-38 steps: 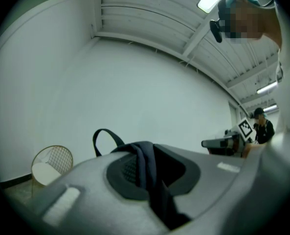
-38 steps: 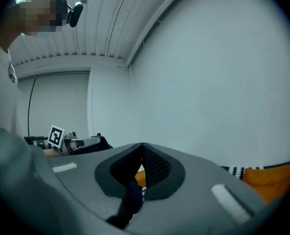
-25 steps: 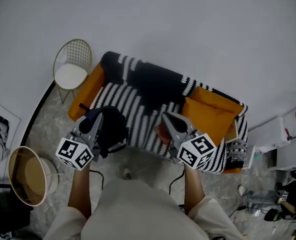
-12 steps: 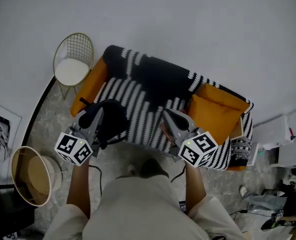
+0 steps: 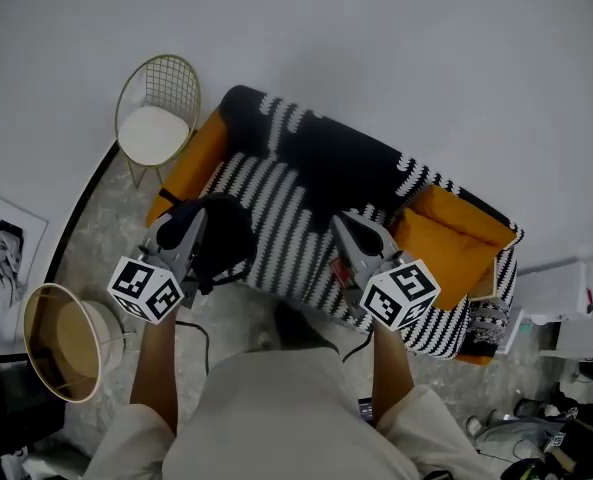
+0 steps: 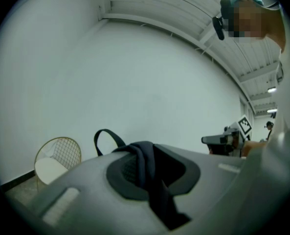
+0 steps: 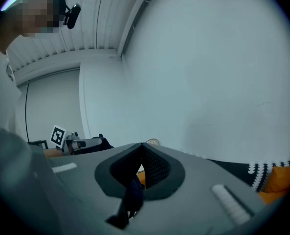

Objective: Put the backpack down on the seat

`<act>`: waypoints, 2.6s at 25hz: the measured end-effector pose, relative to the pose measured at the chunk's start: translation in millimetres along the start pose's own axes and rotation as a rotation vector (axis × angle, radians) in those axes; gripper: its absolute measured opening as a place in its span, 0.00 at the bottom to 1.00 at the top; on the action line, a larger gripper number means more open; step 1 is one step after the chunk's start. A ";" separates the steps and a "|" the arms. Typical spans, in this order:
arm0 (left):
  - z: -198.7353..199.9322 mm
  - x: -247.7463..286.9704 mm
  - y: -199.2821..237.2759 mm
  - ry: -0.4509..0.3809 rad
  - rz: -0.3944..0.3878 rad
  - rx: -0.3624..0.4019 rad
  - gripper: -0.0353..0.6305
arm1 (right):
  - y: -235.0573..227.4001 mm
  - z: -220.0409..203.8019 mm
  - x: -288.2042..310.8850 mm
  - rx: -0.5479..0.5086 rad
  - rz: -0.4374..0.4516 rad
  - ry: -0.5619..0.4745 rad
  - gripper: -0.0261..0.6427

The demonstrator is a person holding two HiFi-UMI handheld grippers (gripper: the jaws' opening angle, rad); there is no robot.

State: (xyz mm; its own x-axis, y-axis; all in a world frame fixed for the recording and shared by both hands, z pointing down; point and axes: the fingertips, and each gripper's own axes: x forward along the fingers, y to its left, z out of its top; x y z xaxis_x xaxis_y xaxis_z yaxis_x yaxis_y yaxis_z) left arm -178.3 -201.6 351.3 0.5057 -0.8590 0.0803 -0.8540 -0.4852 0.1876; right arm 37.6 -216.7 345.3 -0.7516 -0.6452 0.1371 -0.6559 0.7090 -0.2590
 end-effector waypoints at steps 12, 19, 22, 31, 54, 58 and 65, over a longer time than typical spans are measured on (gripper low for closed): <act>-6.0 97.5 88.8 0.039 0.063 -0.035 0.11 | -84.8 0.7 107.4 0.013 0.038 0.046 0.05; -19.8 166.9 141.1 0.072 0.083 -0.043 0.11 | -136.5 -5.8 163.6 -0.012 0.056 0.084 0.05; -29.2 194.5 158.1 0.080 0.098 -0.061 0.11 | -157.5 -10.3 183.8 -0.010 0.075 0.103 0.05; -82.8 274.4 223.1 0.104 0.160 -0.124 0.11 | -218.5 -42.6 252.1 0.043 0.094 0.208 0.05; -188.8 431.8 373.3 0.192 0.256 -0.207 0.11 | -320.9 -102.7 320.6 0.168 0.075 0.361 0.05; -204.6 442.9 399.4 0.214 0.315 -0.211 0.11 | -327.8 -110.1 323.3 0.228 0.074 0.365 0.05; -228.4 463.1 418.3 0.287 0.333 -0.127 0.14 | -329.3 -118.9 325.9 0.283 0.077 0.371 0.05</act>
State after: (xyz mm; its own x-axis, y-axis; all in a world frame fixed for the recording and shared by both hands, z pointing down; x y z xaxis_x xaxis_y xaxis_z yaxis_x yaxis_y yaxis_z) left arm -273.5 -765.0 690.6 0.2351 -0.8759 0.4214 -0.9631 -0.1516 0.2223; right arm 0.3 -626.6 588.9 -0.8054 -0.4118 0.4264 -0.5911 0.6123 -0.5251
